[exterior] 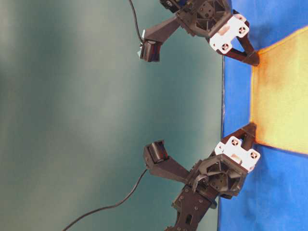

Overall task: Fold the orange towel.
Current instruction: 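Grasp the far end corners of the towel with both grippers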

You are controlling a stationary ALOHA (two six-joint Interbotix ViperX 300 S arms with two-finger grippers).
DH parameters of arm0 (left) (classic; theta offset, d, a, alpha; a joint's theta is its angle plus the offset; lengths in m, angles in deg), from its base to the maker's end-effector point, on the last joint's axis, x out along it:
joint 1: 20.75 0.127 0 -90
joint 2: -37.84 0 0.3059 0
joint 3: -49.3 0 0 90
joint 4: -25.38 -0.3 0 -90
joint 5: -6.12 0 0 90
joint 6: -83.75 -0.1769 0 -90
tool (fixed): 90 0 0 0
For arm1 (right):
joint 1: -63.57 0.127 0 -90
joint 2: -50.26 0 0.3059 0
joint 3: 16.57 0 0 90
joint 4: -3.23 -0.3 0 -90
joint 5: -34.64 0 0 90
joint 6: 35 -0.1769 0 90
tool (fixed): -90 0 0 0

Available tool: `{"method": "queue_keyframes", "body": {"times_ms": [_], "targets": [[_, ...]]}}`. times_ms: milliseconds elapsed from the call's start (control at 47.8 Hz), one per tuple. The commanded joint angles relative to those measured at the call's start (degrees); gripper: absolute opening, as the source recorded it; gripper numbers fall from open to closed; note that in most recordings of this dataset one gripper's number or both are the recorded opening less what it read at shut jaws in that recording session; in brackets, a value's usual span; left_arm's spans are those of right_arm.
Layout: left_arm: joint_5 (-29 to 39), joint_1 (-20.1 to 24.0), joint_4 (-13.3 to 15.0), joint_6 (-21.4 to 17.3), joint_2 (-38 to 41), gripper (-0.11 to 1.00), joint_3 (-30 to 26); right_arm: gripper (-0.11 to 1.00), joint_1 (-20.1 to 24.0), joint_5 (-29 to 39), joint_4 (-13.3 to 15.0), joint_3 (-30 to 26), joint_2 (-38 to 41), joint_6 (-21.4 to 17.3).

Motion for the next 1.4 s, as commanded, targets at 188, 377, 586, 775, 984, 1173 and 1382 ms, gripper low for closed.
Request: {"method": "queue_keyframes", "body": {"times_ms": [188, 377, 586, 775, 984, 1173, 1382], "targets": [[0.18, 0.0, 0.18, -1.05, -1.14, 0.02, -0.44, 0.03, 0.18, -0.26, -0.44, -0.44, -0.62, 0.09], [0.7, 0.0, 0.18, -1.23, -2.29, 0.02, -0.79, 0.03, 0.0, 0.26, -0.53, -0.62, -2.2, 0.09], [1.58, 0.97, 0.18, -3.87, -5.36, 0.02, -1.76, 0.03, -1.32, 2.29, -0.44, -0.7, -6.59, 0.09], [2.9, 2.99, 0.18, -5.1, -6.42, 0.02, -2.99, 0.03, -3.16, 2.99, -0.18, -0.88, -8.26, 0.26], [4.22, 3.87, 0.18, -5.63, -6.59, 0.02, -4.13, 0.03, -3.87, 2.99, -0.09, -1.41, -8.26, 0.35], [4.48, 2.99, 0.18, -5.89, -7.65, 0.02, -3.34, 0.03, -3.78, 2.9, -0.09, -1.41, -8.7, 0.35], [6.94, 0.62, 0.18, -6.06, -12.48, 0.02, -1.76, 0.03, -2.02, 3.52, -0.18, -0.7, -12.04, 0.09]]}}
